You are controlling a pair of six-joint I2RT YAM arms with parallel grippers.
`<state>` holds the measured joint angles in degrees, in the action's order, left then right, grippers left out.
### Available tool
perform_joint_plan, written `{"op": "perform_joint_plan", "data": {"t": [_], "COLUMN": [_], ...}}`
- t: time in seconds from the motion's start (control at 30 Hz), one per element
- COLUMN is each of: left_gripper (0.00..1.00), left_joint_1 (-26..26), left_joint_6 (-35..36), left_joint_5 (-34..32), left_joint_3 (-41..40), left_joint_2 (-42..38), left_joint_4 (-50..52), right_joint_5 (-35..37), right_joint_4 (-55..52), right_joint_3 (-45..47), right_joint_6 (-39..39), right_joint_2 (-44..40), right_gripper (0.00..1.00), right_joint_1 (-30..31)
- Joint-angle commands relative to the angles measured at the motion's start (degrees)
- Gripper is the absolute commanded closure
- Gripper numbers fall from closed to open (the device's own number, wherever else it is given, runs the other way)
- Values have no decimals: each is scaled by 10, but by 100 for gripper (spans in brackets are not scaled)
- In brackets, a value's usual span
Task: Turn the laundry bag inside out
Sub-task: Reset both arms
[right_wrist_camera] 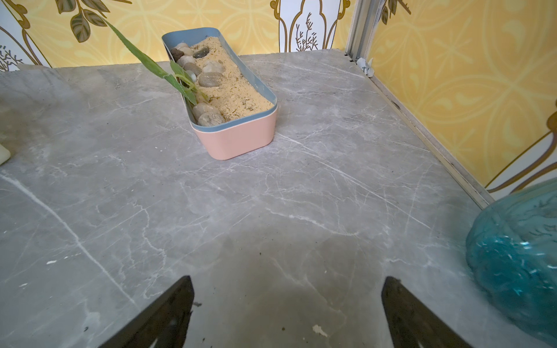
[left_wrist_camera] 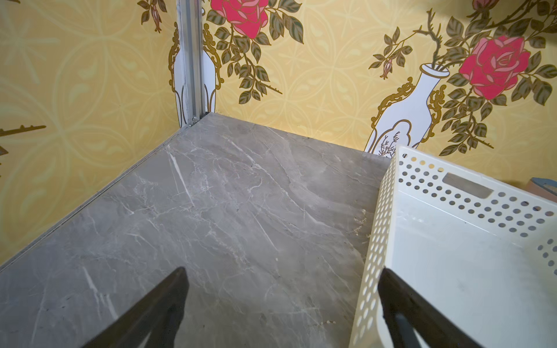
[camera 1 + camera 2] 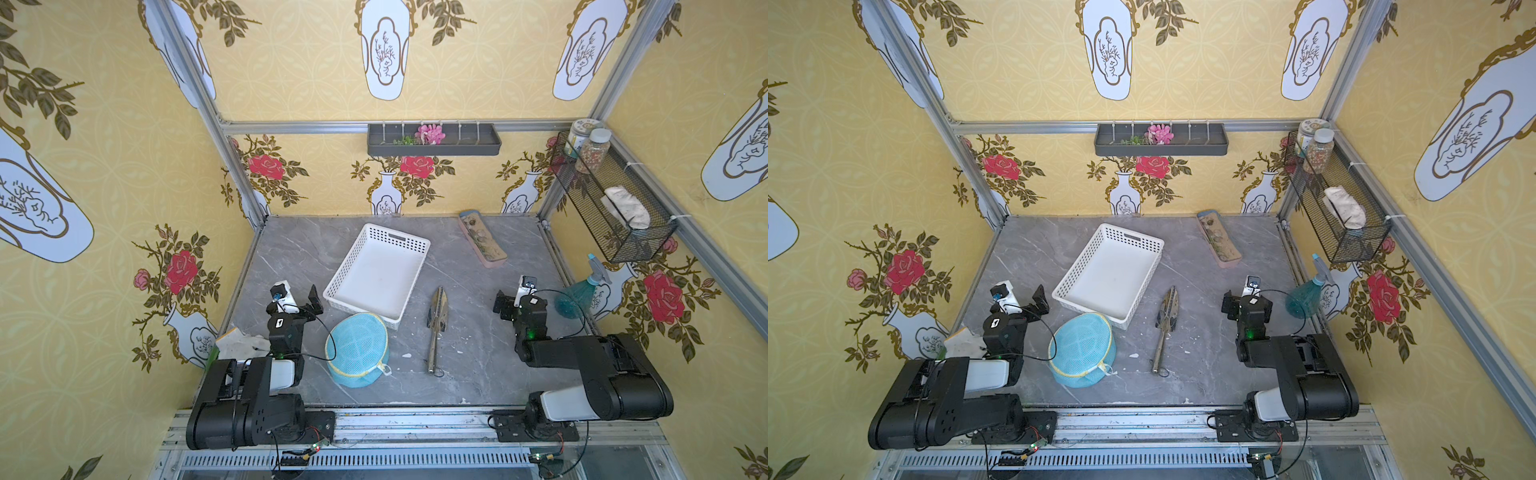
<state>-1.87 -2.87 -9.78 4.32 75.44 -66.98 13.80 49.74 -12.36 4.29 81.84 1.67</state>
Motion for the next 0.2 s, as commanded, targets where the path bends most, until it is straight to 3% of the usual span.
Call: {"op": "perform_joint_plan", "data": {"t": [0.0,0.17], "left_gripper": [0,0], "left_joint_1": [-1,-17], "left_joint_6": [5,-2], "left_joint_5": [16,40], "left_joint_3": [8,9], "left_joint_2": [10,4], "left_joint_4": [4,14], "right_joint_5": [8,8], "right_joint_4": [34,34], "right_joint_3": [1,1], "right_joint_6": [4,4], "right_joint_2": [0,0], "right_gripper": [3,3], "right_joint_1": [0,0]}}
